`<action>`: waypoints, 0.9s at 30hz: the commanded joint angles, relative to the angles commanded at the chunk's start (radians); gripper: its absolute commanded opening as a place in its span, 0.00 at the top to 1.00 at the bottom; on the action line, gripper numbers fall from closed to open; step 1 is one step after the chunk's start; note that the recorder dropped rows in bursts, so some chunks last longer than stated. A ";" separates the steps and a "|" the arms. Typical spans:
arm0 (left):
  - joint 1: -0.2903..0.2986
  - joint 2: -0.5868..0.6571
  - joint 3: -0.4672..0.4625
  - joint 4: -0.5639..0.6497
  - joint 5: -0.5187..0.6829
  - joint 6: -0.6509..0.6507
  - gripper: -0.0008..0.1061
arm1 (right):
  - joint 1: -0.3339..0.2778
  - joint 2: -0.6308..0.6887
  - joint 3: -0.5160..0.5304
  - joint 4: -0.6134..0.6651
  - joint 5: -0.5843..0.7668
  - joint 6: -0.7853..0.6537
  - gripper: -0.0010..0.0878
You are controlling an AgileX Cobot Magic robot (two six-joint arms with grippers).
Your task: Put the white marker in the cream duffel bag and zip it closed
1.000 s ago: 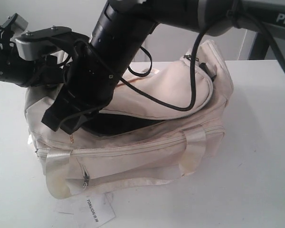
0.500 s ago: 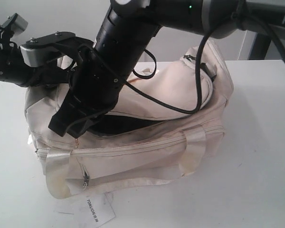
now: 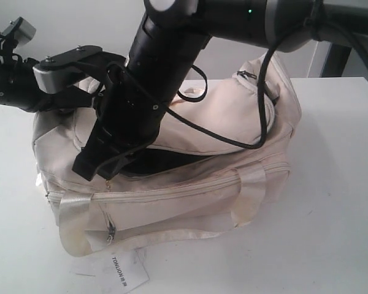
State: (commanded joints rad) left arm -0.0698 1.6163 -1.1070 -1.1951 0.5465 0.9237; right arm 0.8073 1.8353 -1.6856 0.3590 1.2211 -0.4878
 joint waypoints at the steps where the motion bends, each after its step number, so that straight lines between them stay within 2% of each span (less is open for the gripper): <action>1: 0.000 0.000 0.000 0.000 -0.002 0.000 0.99 | 0.000 0.000 0.000 0.000 0.000 0.000 0.99; 14: 0.000 0.000 0.000 0.000 -0.004 0.000 0.99 | 0.000 -0.014 0.002 0.007 0.000 0.023 0.99; 20: 0.000 0.000 0.000 0.000 -0.004 0.000 0.99 | 0.000 -0.048 0.069 0.005 0.000 0.024 0.99; 27: 0.000 0.000 0.000 0.000 -0.004 0.002 0.99 | 0.000 -0.052 0.078 -0.020 0.000 0.024 0.99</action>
State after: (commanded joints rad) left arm -0.0698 1.6163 -1.1070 -1.1954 0.5422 0.9257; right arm 0.8073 1.7833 -1.6072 0.3392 1.2211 -0.4633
